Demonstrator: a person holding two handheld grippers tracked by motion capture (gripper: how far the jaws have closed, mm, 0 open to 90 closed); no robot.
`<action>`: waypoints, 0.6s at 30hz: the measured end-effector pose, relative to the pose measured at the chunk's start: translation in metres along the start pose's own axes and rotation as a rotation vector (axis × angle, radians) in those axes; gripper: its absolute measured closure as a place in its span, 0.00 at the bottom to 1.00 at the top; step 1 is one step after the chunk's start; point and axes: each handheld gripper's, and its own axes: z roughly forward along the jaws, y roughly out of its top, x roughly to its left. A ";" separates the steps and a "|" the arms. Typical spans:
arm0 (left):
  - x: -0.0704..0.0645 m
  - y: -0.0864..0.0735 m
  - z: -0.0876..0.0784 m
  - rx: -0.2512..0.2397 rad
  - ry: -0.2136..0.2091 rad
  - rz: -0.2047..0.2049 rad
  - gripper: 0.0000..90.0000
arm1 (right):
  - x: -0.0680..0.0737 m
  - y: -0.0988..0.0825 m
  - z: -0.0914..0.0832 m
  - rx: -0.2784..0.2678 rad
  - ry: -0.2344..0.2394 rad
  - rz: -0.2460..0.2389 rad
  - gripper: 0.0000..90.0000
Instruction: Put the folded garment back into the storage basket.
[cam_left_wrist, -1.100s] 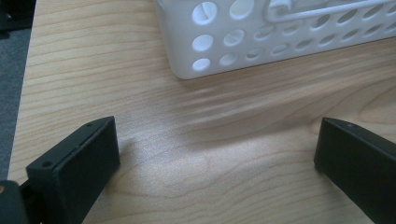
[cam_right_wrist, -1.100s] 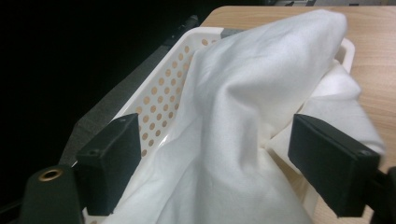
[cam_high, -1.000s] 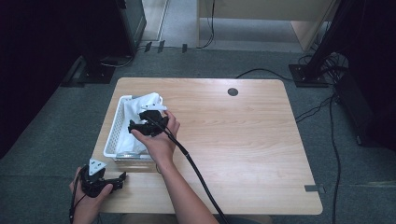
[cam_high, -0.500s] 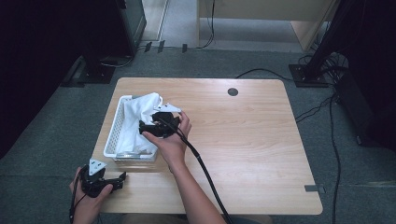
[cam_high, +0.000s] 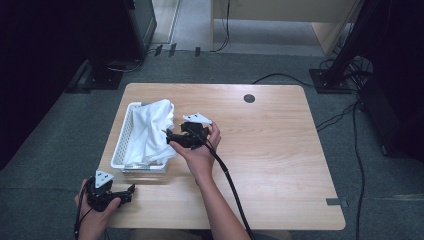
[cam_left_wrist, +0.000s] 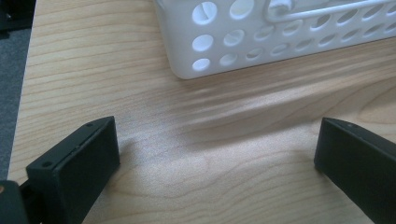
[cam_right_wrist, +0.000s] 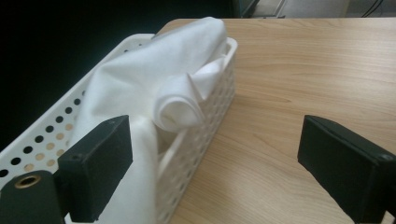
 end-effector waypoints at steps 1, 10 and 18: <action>0.000 0.000 0.000 0.000 0.000 0.001 0.00 | -0.003 -0.001 -0.001 -0.002 -0.005 0.004 0.11; 0.000 0.000 0.000 0.001 0.000 0.002 0.00 | -0.026 -0.009 -0.007 0.006 -0.027 0.035 0.11; 0.000 0.000 0.000 0.001 0.000 0.002 0.00 | -0.045 -0.016 -0.012 0.007 -0.077 0.043 0.11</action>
